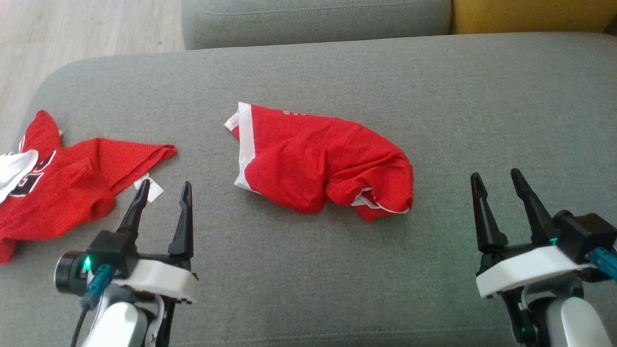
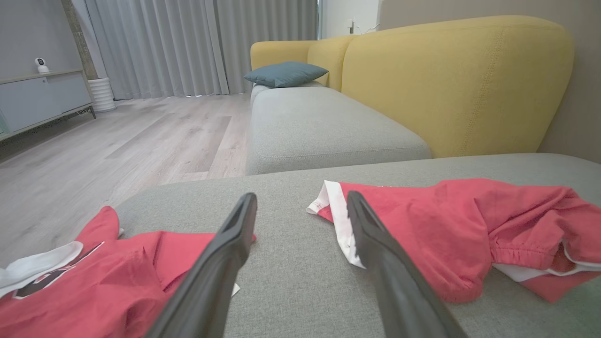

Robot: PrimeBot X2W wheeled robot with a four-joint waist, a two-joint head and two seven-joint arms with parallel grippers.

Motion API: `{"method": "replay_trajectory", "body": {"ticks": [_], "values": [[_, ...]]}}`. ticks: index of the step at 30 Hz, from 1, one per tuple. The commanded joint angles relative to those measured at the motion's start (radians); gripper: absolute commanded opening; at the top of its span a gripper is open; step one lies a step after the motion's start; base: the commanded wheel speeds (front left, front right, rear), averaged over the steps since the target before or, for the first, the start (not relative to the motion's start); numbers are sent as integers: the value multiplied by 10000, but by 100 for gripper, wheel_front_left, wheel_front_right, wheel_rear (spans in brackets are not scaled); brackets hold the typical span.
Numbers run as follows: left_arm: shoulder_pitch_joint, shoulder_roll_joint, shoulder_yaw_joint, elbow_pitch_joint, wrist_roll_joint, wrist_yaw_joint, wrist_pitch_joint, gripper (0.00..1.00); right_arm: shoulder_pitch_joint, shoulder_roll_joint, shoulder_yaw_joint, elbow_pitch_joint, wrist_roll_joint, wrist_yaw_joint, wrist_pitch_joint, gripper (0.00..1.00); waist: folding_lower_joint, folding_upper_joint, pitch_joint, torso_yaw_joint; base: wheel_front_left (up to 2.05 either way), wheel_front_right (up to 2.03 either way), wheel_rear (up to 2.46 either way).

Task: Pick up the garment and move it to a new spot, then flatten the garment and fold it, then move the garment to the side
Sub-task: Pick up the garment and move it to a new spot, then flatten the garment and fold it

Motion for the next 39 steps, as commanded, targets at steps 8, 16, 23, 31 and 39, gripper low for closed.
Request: {"method": "replay_trajectory", "body": {"ticks": [8,16,23,31,39], "values": [[-340,282,364,-216,28,55,-51,100,-126,-28,187,-421,-53,75,89,100,0,-1,-13,16,0,0,0],[-363,301,330,-173,-14,72,-51,100,-141,-23,183,-419,-48,75,105,100,0,-1,-14,23,0,0,0],[-485,284,180,-274,37,71,-8,100,-166,-20,180,-458,-46,75,133,100,0,-1,120,32,0,0,0],[-1930,-678,-1772,-152,390,-1026,1232,100,-481,-18,292,-593,-65,75,140,100,0,-1,860,-79,0,0,0],[-3246,-1700,-3076,1472,352,-1967,2350,100,-891,-17,566,-464,18,75,45,100,0,-1,1440,-621,0,0,0]]}}
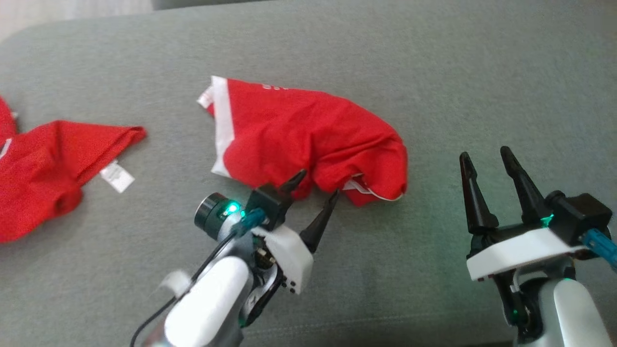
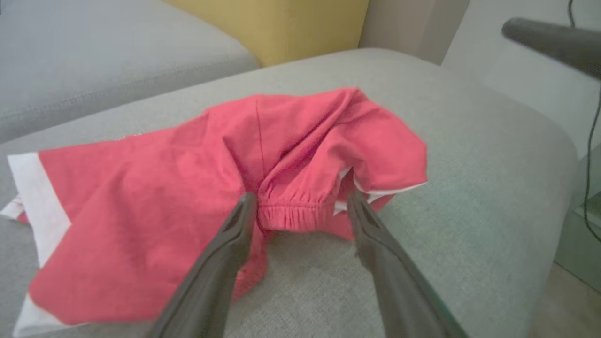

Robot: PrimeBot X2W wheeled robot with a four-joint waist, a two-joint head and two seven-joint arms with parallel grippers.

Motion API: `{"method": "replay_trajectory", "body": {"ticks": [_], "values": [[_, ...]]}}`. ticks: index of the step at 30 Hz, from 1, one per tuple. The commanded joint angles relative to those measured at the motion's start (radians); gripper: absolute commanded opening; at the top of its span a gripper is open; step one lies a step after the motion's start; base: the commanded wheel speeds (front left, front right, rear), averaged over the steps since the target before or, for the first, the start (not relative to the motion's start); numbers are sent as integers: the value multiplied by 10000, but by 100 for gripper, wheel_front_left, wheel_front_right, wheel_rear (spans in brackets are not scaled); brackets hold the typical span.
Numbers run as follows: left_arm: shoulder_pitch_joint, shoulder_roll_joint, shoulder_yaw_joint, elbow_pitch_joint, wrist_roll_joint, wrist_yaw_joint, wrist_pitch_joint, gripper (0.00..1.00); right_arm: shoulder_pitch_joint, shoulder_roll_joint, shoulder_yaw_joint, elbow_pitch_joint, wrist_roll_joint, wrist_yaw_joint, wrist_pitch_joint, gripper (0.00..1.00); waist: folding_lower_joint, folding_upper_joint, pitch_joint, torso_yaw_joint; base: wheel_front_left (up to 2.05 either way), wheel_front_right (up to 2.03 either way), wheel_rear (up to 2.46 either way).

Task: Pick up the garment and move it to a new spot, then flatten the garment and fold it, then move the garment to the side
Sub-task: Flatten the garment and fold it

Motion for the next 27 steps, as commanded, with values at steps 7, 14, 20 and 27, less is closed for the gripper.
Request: {"method": "replay_trajectory", "body": {"ticks": [7,14,20,27], "values": [[-1124,-248,64,1051,-263,-140,94,100,-391,-21,174,-58,169,75,-295,100,0,-1,391,-615,0,0,0],[-1616,-342,62,1600,-403,-151,-573,0,-450,-21,89,62,269,75,-445,100,0,-1,478,-651,0,0,0],[-1702,-228,-80,557,-394,-307,-889,0,-397,-21,-38,193,329,75,-514,100,0,-1,322,-383,0,0,0],[-1502,598,-492,-2400,-361,-542,315,0,-281,-21,-66,337,427,75,-536,100,0,-1,7,1,0,0,0]]}}
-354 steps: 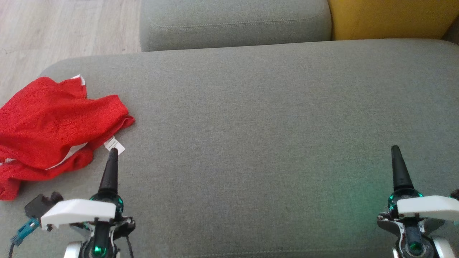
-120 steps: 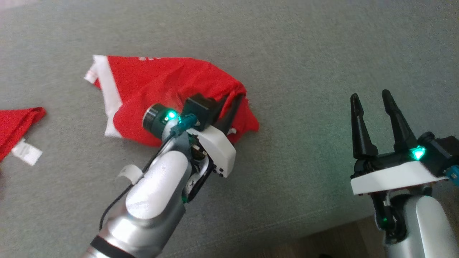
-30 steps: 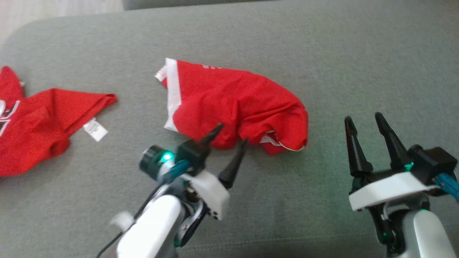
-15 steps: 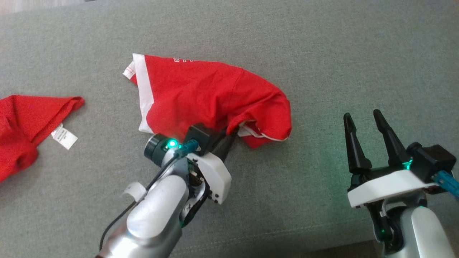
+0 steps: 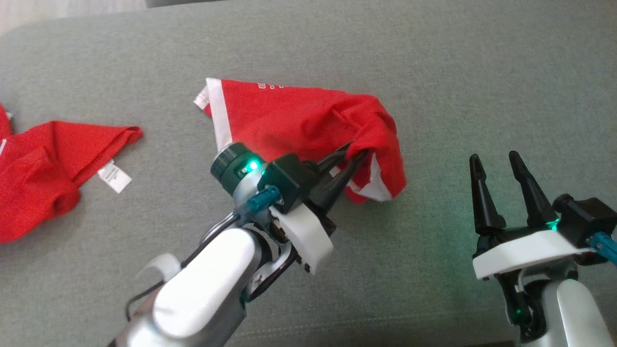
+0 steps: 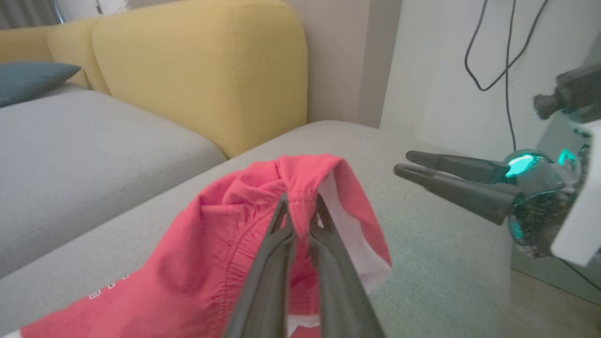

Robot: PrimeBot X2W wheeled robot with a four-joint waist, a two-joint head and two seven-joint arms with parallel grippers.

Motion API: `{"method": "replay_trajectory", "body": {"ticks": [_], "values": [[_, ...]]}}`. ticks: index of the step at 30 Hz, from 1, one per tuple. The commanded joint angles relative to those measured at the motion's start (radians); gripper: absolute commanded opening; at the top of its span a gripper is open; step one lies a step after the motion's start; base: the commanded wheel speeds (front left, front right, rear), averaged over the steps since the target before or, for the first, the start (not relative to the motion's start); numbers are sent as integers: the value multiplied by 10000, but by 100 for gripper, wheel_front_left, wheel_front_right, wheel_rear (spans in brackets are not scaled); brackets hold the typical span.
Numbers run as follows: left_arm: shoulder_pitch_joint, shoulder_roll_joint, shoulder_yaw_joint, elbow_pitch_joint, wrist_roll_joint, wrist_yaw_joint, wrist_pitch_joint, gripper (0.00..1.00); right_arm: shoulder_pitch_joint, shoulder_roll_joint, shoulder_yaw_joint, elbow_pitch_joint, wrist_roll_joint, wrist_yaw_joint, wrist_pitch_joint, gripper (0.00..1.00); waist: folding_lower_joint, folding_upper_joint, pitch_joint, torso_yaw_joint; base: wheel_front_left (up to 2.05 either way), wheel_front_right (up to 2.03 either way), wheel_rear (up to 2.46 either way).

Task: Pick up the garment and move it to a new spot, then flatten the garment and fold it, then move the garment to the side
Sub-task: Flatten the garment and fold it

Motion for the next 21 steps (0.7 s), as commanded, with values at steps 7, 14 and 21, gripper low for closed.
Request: {"method": "replay_trajectory", "body": {"ticks": [7,14,21], "values": [[-358,935,310,-3982,50,-10,1460,0,-131,-20,246,-226,150,75,-110,100,0,-1,-213,264,0,0,0],[-231,1384,1161,-4895,-72,713,2285,0,-137,-20,272,-148,256,75,-148,100,0,-1,-186,189,0,0,0],[331,1640,2209,-2578,-1073,1174,2437,0,-229,-20,315,-126,287,75,-136,100,0,-1,31,80,0,0,0]]}}
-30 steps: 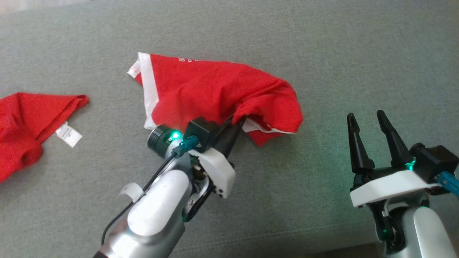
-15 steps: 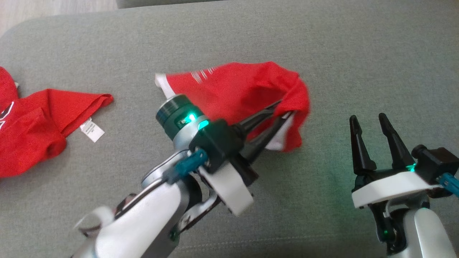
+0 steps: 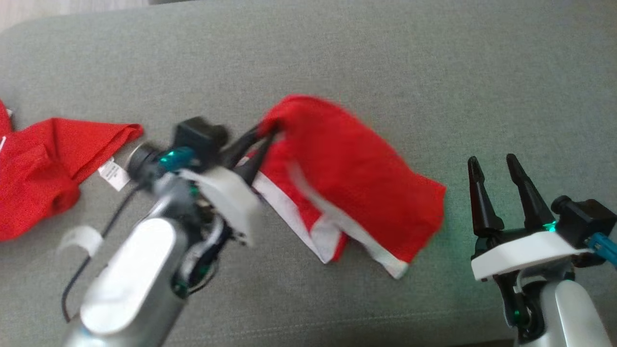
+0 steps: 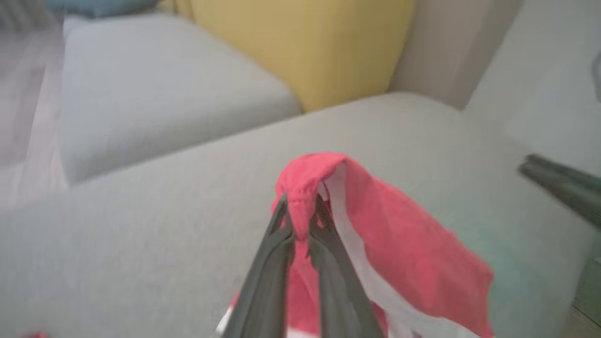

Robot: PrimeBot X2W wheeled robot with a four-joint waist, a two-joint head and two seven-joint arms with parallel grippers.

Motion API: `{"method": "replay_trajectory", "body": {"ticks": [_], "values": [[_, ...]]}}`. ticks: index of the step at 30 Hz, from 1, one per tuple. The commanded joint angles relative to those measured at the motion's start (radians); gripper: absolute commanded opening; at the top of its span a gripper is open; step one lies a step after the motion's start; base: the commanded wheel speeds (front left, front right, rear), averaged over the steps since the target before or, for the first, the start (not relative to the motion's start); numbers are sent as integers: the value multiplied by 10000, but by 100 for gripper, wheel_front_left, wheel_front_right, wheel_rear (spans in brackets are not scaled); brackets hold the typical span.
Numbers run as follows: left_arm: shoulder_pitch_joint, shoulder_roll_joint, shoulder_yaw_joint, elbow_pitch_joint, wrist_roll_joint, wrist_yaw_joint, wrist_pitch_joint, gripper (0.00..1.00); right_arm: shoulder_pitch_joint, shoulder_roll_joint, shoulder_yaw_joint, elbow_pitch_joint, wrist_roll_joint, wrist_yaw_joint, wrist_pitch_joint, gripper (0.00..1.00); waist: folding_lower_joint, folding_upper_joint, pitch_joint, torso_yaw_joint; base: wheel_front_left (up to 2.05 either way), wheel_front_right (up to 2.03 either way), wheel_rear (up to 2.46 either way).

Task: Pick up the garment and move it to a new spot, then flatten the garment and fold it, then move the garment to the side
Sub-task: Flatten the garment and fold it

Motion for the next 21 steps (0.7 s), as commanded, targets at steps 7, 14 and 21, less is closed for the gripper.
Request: {"method": "replay_trajectory", "body": {"ticks": [7,14,21], "values": [[-394,-22,1344,3420,-935,-62,-1101,0,-481,-20,352,-361,-57,75,-41,100,0,0,424,-171,0,0,0],[-589,-631,1569,5823,-1191,-343,-2814,100,-514,-20,299,-420,-202,75,-9,100,0,0,455,-170,0,0,0],[239,-658,1697,6027,-727,370,-4483,100,-335,-20,223,-570,-428,75,128,100,0,0,-13,68,0,0,0]]}}
